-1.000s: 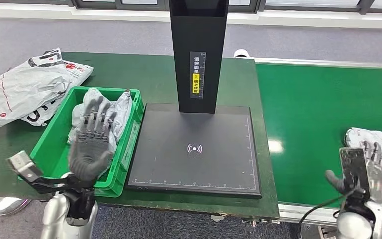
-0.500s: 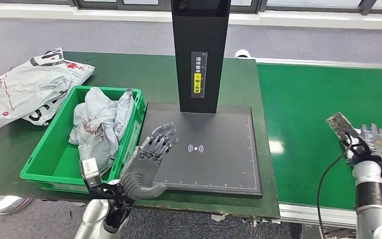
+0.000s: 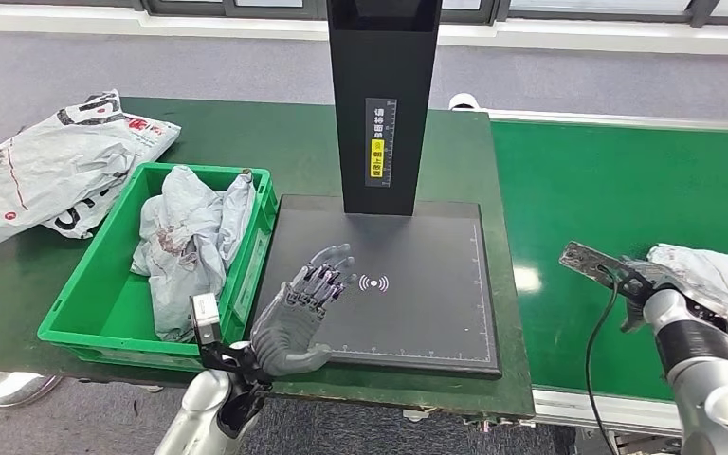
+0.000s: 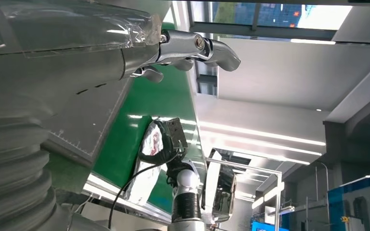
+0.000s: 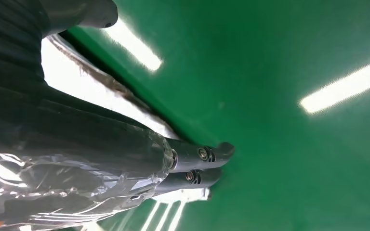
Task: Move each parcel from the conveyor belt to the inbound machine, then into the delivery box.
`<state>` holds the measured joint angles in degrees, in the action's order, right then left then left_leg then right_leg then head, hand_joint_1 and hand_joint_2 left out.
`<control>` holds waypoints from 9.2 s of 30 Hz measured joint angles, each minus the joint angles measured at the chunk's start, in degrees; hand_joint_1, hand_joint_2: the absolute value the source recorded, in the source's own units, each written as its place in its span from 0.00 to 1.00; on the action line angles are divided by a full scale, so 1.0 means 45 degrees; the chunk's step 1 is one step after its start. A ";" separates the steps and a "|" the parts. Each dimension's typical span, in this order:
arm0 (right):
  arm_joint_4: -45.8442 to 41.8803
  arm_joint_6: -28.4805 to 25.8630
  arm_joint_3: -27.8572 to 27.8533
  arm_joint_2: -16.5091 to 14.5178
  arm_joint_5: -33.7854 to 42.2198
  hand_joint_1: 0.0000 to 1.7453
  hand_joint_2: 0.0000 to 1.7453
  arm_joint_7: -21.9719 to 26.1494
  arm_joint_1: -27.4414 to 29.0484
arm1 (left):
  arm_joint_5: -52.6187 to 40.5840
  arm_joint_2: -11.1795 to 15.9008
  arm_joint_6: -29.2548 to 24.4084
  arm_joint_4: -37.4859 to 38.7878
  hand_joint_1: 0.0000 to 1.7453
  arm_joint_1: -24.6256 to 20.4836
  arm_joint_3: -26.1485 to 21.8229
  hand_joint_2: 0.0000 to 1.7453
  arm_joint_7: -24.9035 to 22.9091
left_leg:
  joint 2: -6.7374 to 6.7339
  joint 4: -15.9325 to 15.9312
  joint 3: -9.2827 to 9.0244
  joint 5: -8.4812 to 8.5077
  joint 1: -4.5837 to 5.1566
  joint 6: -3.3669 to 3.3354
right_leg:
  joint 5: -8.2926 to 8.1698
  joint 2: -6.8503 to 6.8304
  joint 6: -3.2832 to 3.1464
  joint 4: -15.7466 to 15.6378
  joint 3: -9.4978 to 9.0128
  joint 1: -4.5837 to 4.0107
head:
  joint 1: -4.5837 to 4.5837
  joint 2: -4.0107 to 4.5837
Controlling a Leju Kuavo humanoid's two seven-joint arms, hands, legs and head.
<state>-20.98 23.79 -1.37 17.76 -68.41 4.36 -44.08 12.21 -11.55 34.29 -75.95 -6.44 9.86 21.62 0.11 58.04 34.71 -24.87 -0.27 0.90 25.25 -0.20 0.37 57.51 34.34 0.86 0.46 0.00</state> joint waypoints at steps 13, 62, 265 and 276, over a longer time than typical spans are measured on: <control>0.0494 0.0265 0.0008 0.0278 0.0299 0.00 1.00 0.0375 0.0003 | 0.0035 0.0058 -0.0005 0.0375 0.00 0.0000 0.0000 1.00 0.0000 | -0.0002 0.0001 0.0000 -0.0001 0.0007 -0.0002 | -0.0002 0.0004 0.0002 -0.0001 0.0002 0.0004 | 0.0000 0.0000; 0.0118 -0.0923 -0.7998 0.0527 0.9549 0.00 1.00 0.2023 0.2970 | 0.0152 -0.0055 -0.1044 -0.0885 0.00 0.1224 -0.0226 1.00 -0.0444 | 0.0054 0.0000 0.0034 -0.0019 0.0015 -0.0027 | 0.0032 -0.0073 0.0027 -0.0007 -0.0006 0.0013 | 0.0000 0.0000; -2.0292 -0.3796 -0.0595 -0.6587 1.1386 0.00 1.00 0.3729 1.0137 | -2.1020 -0.0866 -1.2422 -0.2141 0.00 -0.0652 0.0254 1.00 -0.5554 | 0.0005 0.0002 -0.0049 -0.0071 -0.0044 -0.0013 | 0.0064 -0.0004 0.0008 -0.0064 -0.0085 -0.0041 | -0.0005 0.0000; -1.9487 -0.3235 -0.0458 -0.6825 1.0771 0.00 1.00 0.3557 0.9736 | -2.0253 -0.1047 -1.0770 0.0094 0.00 -0.3464 0.3290 1.00 -0.5255 | 0.0006 0.0005 -0.0052 -0.0062 -0.0041 -0.0022 | 0.0057 -0.0010 0.0013 -0.0064 -0.0088 -0.0038 | -0.0001 0.0000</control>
<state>-108.67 9.24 -3.43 -12.95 -19.94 20.37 -0.27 -78.92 -16.26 -14.17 -75.53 -22.02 24.66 -2.03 0.14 58.06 34.47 -25.15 -0.46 0.81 25.51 -0.25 0.43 57.22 33.95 0.69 0.45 0.00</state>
